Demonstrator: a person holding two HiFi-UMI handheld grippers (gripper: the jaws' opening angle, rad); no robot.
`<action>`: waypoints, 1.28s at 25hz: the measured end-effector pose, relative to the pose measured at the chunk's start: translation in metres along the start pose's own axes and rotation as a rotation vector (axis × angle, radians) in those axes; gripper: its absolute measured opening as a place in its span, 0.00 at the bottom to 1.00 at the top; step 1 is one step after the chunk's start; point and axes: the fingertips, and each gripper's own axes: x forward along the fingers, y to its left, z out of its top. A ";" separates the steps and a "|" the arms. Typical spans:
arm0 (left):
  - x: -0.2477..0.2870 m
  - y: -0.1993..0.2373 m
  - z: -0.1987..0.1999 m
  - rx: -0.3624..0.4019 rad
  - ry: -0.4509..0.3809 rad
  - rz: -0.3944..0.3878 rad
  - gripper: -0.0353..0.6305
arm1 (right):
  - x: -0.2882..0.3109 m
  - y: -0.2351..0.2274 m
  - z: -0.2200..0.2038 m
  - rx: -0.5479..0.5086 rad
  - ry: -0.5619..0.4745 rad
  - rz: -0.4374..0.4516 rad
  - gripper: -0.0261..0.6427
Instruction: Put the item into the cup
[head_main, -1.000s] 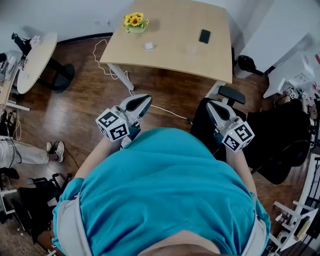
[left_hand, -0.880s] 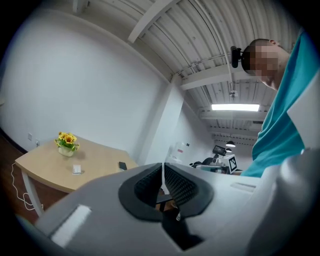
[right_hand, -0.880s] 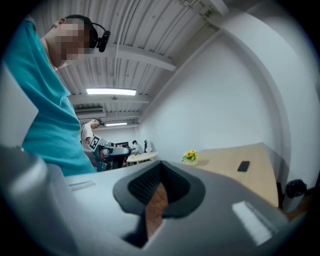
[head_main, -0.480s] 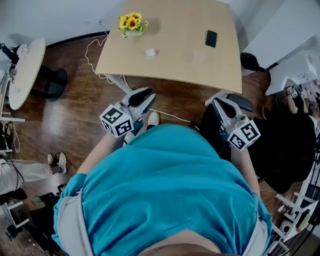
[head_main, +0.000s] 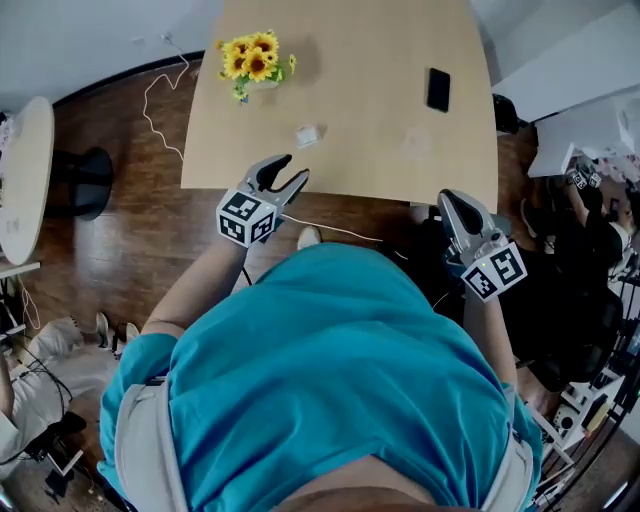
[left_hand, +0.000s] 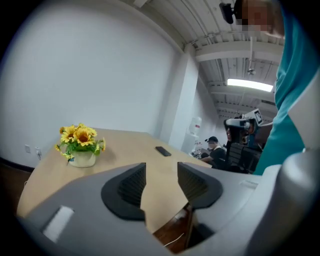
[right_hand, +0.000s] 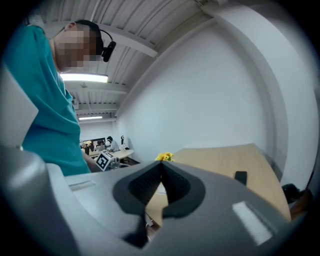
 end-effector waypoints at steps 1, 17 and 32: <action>0.008 0.012 -0.007 -0.014 0.025 0.020 0.32 | 0.002 -0.007 -0.001 0.009 0.010 -0.006 0.04; 0.117 0.111 -0.096 -0.211 0.324 0.355 0.43 | 0.019 -0.157 -0.040 0.024 0.095 0.093 0.04; 0.134 0.122 -0.113 -0.119 0.372 0.277 0.25 | 0.031 -0.163 -0.063 0.058 0.136 -0.006 0.04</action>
